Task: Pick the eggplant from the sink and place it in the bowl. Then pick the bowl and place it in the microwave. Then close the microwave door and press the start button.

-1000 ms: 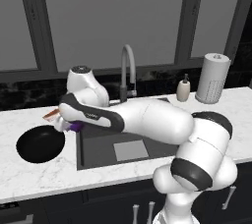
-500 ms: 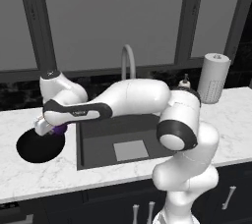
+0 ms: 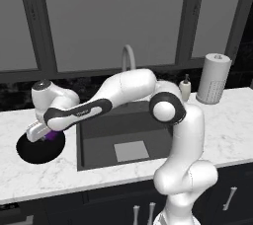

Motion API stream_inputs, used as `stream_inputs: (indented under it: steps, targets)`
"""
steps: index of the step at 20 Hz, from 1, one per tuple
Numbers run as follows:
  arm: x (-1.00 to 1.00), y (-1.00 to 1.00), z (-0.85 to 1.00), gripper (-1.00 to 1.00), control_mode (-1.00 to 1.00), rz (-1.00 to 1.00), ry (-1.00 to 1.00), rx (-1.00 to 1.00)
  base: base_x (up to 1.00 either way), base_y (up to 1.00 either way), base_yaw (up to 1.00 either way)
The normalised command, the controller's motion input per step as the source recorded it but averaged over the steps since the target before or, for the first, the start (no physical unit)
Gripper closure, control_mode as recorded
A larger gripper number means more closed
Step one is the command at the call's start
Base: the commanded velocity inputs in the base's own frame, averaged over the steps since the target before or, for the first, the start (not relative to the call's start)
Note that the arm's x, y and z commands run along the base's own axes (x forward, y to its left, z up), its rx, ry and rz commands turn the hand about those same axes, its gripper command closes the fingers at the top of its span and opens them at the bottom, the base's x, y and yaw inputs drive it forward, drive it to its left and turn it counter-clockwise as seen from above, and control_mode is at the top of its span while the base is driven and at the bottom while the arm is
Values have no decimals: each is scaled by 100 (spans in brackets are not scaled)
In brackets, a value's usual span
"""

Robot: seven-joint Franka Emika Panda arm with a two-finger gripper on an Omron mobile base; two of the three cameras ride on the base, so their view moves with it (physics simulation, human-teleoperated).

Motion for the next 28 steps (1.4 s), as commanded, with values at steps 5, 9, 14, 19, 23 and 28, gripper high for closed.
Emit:
stream_inputs:
  steps: [5, 9, 14, 19, 23, 28]
  targets:
    - [27, 24, -28, 100, -100, -2, 1, 0, 0, 0, 0]
    - [18, 14, -3, 100, -100, -3, 6, 0, 0, 0, 0]
    - [19, 0, -30, 100, -100, 0, 1, 0, 0, 0, 0]
    - [19, 0, -54, 100, -100, 0, 0, 0, 0, 0, 0]
    - [19, 0, -44, 100, -100, 0, -1, 0, 0, 0, 0]
    - [20, 0, -35, 100, -100, 0, 0, 0, 0, 0, 0]
